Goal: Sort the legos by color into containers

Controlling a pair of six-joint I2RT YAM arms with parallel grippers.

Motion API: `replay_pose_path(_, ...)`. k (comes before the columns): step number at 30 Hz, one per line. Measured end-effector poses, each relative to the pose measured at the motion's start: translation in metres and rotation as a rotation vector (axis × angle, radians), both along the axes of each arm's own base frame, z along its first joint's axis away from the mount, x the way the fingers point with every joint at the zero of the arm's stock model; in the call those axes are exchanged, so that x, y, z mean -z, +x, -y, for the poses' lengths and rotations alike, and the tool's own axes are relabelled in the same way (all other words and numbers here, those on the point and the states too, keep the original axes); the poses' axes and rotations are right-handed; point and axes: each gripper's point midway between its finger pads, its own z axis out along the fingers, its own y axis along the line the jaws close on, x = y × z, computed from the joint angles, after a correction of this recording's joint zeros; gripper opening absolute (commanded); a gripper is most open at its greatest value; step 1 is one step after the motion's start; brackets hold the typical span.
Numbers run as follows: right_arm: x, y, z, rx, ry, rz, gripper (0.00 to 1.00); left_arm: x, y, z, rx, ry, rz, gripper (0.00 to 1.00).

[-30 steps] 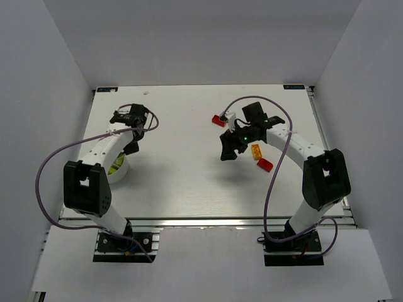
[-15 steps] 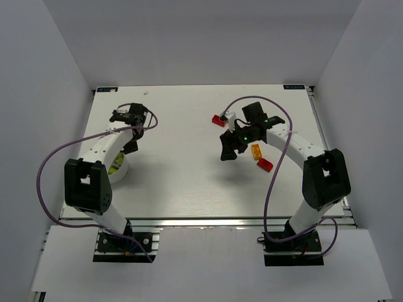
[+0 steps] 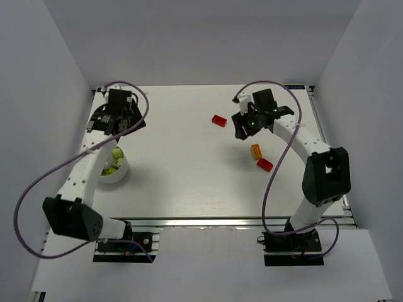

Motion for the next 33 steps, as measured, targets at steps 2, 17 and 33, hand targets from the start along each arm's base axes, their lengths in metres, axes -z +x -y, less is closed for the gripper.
replay_pose_path(2,-0.004,0.023,0.018,0.105,-0.054,0.046,0.62,-0.025,0.001,0.014,0.033,-0.099,0.108,0.98)
replay_pose_path(17,0.072,0.007,0.108,0.435,-0.362,-0.204,0.67,-0.063,-0.02,0.05,0.117,-0.373,0.346,0.98)
replay_pose_path(33,0.095,-0.004,0.08,0.413,-0.26,-0.36,0.67,-0.072,-0.036,0.048,0.104,-0.404,0.398,0.98)
